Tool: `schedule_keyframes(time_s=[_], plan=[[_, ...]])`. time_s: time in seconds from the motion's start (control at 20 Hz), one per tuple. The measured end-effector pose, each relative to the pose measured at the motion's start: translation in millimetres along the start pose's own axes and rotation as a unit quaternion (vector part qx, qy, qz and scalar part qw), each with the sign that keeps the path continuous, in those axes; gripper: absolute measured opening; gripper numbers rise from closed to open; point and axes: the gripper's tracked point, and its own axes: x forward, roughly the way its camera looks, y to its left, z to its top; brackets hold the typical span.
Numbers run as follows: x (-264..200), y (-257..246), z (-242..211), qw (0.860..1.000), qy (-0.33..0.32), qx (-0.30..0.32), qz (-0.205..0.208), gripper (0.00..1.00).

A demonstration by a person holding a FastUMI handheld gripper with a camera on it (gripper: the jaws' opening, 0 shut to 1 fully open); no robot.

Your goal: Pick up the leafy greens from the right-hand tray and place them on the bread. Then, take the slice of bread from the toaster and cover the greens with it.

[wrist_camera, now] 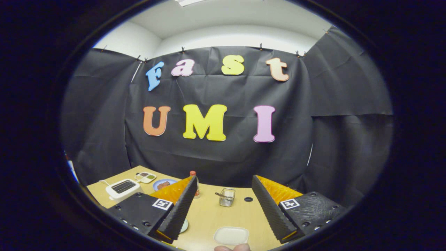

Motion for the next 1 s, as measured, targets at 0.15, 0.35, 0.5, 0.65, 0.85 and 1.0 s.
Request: schedule_keyframes(time_s=[0.15,0.35,0.5,0.65,0.85,1.0], plan=[[-20,-8,19,1.0,-0.018,0.011,-0.009,0.96],[-39,-6,47,0.998,-0.055,-0.001,-0.012,0.96],[-44,-2,57,0.998,-0.064,0.016,-0.011,0.96],[-43,0,54,0.998,-0.058,0.032,-0.01,0.96],[-40,-5,60,0.997,-0.061,0.032,-0.018,0.96],[-34,-5,67,0.997,-0.066,0.046,-0.023,0.96]])
